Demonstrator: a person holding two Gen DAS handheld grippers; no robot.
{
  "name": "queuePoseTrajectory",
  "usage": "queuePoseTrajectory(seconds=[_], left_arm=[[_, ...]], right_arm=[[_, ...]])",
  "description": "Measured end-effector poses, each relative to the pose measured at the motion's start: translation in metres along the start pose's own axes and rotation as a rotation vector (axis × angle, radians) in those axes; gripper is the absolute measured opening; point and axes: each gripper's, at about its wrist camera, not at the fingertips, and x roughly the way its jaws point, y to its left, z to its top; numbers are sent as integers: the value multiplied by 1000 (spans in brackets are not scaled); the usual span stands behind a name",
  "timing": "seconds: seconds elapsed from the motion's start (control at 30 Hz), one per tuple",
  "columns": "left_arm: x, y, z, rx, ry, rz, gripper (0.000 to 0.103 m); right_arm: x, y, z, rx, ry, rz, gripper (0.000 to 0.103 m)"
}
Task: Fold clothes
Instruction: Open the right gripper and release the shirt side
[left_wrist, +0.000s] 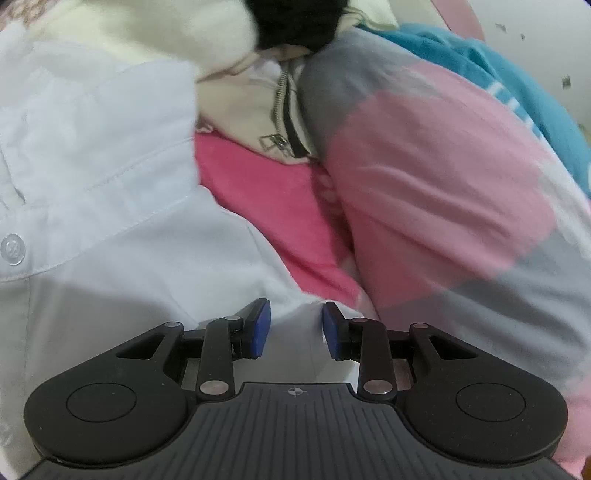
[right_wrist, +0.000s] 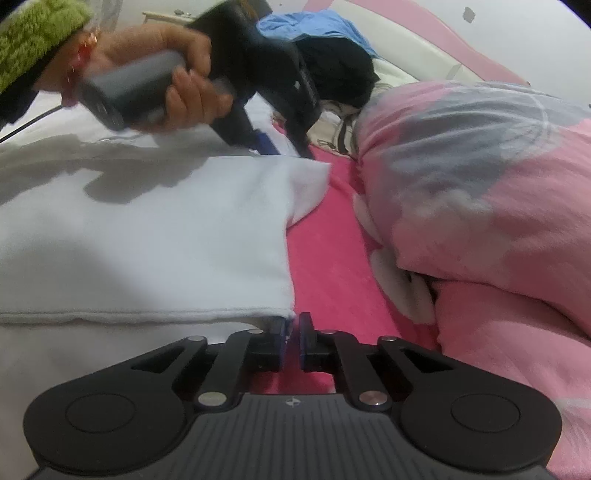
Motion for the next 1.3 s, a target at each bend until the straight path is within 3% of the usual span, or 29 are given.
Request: queuePoseTrajectory(seconds=[0.07,0.13,0.27,0.4,0.57,0.63,0.73,0.87,1.0,1.13,1.3], left_arm=[[-2,4,2,-47,-17,-31,31],[-8,8,5,-91,-40,-68,31],[-30,10,14,-134,-113,-124,36],[-60,8,27,-122,-185,-132,39],[-102,10,9,-25,-165,-4,45],[-114,13,-6,24,-139,45,45],[-115,19,-32,95,-105,102,45],[-111,26,-52,150,-95,133,45],[-107,17,-58,266,-125,149,45],[-98,11,-61,375,-116,208,45],[-97,18,-67,411,-98,246,44]], right_arm=[[-3,-3,-2,10,9,-16,26],[-6,-9,-5,30,26,-17,30],[-22,-22,-6,71,21,-12,28],[-34,-32,15,108,-58,19,27],[-12,-60,53,285,-85,134,24],[12,-77,65,411,-76,232,27],[54,-96,79,573,-28,295,28],[102,-107,80,765,42,322,30],[130,-106,78,882,41,336,33],[153,-99,84,913,80,316,35],[164,-99,82,944,66,326,33]])
